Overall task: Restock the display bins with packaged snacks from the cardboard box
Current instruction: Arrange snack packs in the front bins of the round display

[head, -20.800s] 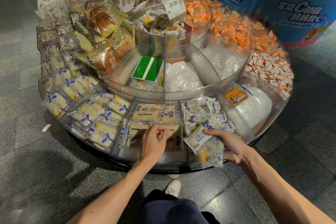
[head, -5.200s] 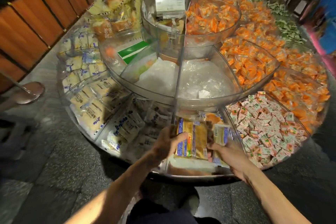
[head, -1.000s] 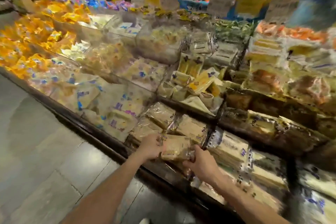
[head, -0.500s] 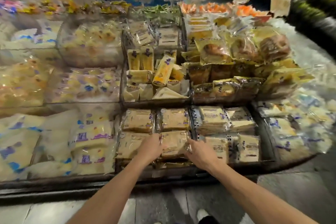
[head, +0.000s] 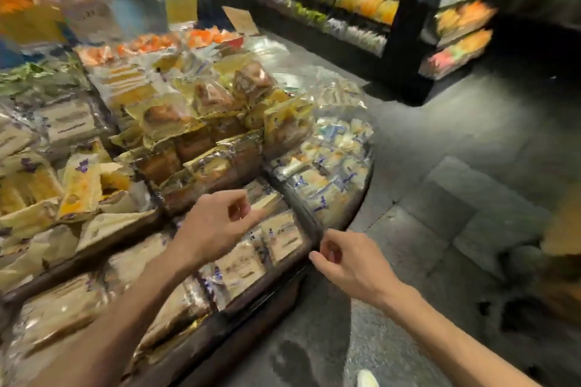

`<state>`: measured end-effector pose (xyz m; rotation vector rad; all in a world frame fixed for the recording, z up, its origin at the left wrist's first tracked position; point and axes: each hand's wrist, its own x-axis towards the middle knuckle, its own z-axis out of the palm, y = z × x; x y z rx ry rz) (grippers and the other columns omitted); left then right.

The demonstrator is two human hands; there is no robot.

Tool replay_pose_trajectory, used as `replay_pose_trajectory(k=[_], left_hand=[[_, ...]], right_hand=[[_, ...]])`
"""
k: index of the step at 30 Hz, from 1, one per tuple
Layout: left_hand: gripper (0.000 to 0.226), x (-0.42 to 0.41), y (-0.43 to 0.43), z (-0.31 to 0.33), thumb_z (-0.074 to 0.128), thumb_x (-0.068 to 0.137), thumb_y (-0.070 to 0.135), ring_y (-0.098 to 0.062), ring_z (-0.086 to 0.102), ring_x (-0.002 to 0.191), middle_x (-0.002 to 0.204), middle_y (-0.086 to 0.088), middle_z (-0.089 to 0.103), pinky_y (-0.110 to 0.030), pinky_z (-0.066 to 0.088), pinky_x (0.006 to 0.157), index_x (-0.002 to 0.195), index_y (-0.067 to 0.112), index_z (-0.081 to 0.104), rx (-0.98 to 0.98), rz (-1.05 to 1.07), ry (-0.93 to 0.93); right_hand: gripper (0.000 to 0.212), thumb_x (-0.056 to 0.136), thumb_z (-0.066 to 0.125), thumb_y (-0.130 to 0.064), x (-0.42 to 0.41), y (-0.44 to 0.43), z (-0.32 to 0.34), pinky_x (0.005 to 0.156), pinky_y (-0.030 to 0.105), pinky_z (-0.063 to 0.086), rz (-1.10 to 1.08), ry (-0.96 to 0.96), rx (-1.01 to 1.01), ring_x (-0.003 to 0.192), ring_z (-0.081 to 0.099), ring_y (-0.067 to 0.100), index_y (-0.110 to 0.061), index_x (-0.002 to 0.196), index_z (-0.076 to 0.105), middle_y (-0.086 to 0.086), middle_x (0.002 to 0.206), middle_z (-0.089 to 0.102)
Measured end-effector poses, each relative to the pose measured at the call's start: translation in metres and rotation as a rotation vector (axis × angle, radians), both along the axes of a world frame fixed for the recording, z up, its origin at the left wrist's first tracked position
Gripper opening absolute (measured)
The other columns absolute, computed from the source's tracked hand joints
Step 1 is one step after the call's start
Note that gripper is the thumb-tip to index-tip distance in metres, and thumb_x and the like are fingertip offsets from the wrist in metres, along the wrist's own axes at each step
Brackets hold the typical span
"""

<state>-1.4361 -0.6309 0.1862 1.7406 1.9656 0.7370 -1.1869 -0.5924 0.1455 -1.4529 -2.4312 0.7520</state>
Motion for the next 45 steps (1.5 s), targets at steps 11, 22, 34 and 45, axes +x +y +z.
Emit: replay_pose_trajectory(k=[11,22,34,45], left_hand=[[0.019,0.418,0.195,-0.037,0.071,0.087,0.044,-0.004,0.056,0.061,0.066,0.008,0.062,-0.021,0.043,0.059,0.081,0.027,0.065,-0.069,-0.662,-0.150],[0.014,0.751,0.310,-0.114,0.071,0.089,0.033,-0.009,0.062,0.076,0.083,0.004,0.069,-0.020,0.044,0.066,0.094,0.021,0.065,-0.375,-0.958,-0.112],[0.037,1.008,0.423,-0.256,0.065,0.092,0.030,-0.019,0.068,0.093,0.106,-0.002,0.070,-0.037,0.058,0.085,0.127,0.020,0.059,-0.733,-1.054,0.052],[0.053,1.143,0.499,-0.362,0.063,0.091,0.041,-0.028,0.047,0.128,0.139,-0.011,0.051,-0.036,0.042,0.106,0.135,0.014,0.050,-0.745,-1.043,0.425]], right_hand=[[0.030,0.085,0.071,-0.044,0.374,0.072,-0.037,0.059,0.029,0.040,-0.730,0.169,-0.030,0.056,0.050,0.003,-0.032,0.068,0.051,-0.012,0.057,0.053],[0.022,0.086,0.068,-0.039,0.649,0.137,-0.077,0.074,0.034,0.050,-1.245,0.128,-0.175,0.074,0.063,0.017,-0.021,0.076,0.060,-0.009,0.067,0.064],[0.013,0.096,0.061,-0.035,0.867,0.224,-0.183,0.081,0.033,0.049,-1.375,-0.028,-0.561,0.089,0.060,0.017,-0.022,0.095,0.060,-0.003,0.086,0.067],[0.032,0.095,0.066,-0.031,0.995,0.264,-0.299,0.085,0.031,0.045,-1.677,0.347,-0.915,0.097,0.057,0.019,-0.011,0.117,0.056,0.005,0.107,0.060]])
